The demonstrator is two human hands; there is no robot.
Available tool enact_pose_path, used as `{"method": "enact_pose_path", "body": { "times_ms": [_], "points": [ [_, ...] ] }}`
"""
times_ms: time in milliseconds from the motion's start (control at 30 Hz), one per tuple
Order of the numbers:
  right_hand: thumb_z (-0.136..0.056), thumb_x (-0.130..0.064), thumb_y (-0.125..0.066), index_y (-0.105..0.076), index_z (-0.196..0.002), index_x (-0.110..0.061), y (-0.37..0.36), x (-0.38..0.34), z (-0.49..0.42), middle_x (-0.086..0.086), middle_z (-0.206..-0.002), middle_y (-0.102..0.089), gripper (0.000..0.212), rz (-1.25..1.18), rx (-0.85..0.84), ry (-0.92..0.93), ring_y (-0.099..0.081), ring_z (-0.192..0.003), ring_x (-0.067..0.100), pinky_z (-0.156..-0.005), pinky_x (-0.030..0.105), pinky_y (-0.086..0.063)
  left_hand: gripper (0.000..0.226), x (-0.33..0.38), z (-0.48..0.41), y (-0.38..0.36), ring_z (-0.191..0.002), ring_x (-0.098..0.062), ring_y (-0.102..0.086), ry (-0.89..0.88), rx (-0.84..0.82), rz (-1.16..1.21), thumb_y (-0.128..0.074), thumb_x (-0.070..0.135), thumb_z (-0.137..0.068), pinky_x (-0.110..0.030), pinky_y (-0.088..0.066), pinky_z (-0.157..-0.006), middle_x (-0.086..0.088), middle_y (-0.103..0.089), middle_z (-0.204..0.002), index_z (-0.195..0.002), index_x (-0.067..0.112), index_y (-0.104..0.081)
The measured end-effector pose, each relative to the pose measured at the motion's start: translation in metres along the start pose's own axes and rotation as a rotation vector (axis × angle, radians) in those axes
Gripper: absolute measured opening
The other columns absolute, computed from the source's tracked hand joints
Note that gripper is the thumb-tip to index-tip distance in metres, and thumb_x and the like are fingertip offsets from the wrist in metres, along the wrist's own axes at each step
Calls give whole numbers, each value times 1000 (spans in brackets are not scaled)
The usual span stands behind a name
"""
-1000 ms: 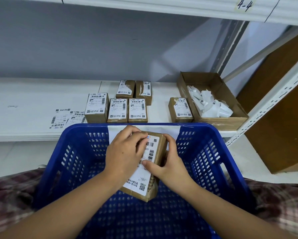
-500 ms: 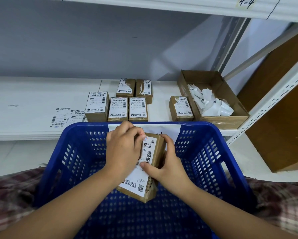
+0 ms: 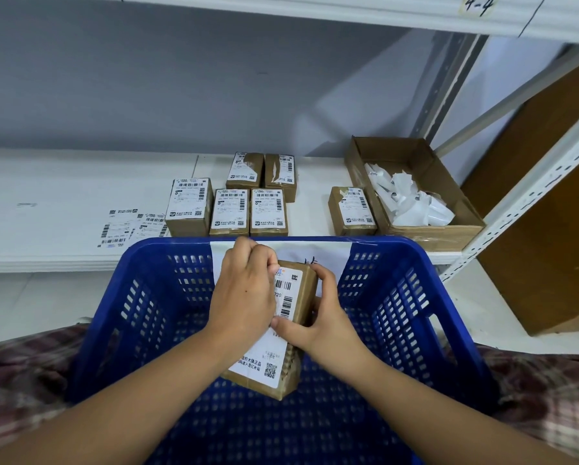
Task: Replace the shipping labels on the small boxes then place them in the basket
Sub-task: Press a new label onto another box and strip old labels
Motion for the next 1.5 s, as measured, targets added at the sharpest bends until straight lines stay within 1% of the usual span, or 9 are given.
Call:
{"method": "enact_pose_path", "body": {
  "times_ms": [133, 333, 600, 700, 800, 900, 1000, 1267, 1500],
  "points": [
    [-63, -44, -80, -24, -133, -42, 1, 3, -2, -6, -111, -67, 89, -76, 2, -30, -68, -99, 11, -88, 40, -57, 4, 3, -2, 5, -76, -10, -47, -14, -8, 98, -56, 7, -91, -23, -40, -56, 7, -39, -96, -87, 10, -56],
    [-76, -25, -79, -26, -132, -42, 7, -2, -5, -2, -112, -69, 79, -95, 1, 6, -69, -101, 13, -89, 41, -57, 28, -3, -6, 13, -91, 6, -42, -7, 37, 217, -69, 13, -85, 3, -32, -82, 8, -45, -102, -112, 11, -66],
    [-66, -39, -77, -26, -134, -38, 5, -3, -3, -4, -111, -70, 85, -102, 25, 20, -69, -101, 11, -90, 41, -57, 34, 5, 2, 13, -105, -4, -54, -155, 98, 216, -50, 29, -87, -3, -37, -92, -3, -61, -95, -97, 4, -72],
    [-62, -46, -76, -25, -134, -39, 4, -4, -3, -4, -111, -69, 89, -91, 23, 25, -69, -100, 12, -88, 41, -57, 36, 3, 1, 14, -99, -3, -55, -125, 114, 233, -50, 33, -86, -8, -42, -86, 0, -60, -94, -95, 6, -72],
    [-61, -47, -76, -26, -132, -42, 3, -6, -3, -4, -110, -69, 87, -73, 21, 36, -69, -98, 12, -86, 41, -58, 30, 5, 2, 17, -86, -6, -54, -130, 153, 132, -50, 33, -87, -22, -49, -65, 4, -58, -92, -89, 11, -70],
    [-68, -40, -79, -26, -131, -43, 2, -8, -1, -6, -110, -69, 82, -54, 24, 47, -68, -98, 10, -87, 40, -58, 27, 8, 2, 23, -77, -6, -54, -136, 198, -25, -48, 32, -89, -20, -43, -49, 5, -60, -89, -85, 15, -68],
    [-74, -36, -79, -25, -132, -44, 2, -11, 0, -7, -112, -67, 79, -36, 15, 61, -67, -99, 9, -88, 38, -57, 26, 13, 2, 25, -73, -11, -57, -185, 224, -139, -46, 27, -91, -18, -37, -47, 2, -62, -87, -83, 13, -67],
    [-78, -33, -78, -23, -135, -42, 7, -15, 0, -8, -110, -65, 80, 49, 22, 63, -66, -96, 8, -86, 36, -57, 17, 10, 1, 13, -67, -13, -48, -163, 108, -44, -38, 17, -87, -25, -36, -46, 1, -52, -87, -80, 13, -52],
    [-71, -42, -78, -23, -129, -53, 6, -17, -2, -8, -112, -64, 81, 26, -22, 71, -67, -99, 11, -87, 38, -57, 11, 8, 4, 11, -73, -10, -43, -141, 67, 16, -34, 21, -88, -12, -30, -53, 6, -48, -87, -85, 21, -45]
  ]
}}
Point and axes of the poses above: each hand's wrist, its own z-axis away from the middle knuckle, its own y-axis out of the back of the hand, x = y × z, the point moved 10 cm from there along -z, towards the middle knuckle
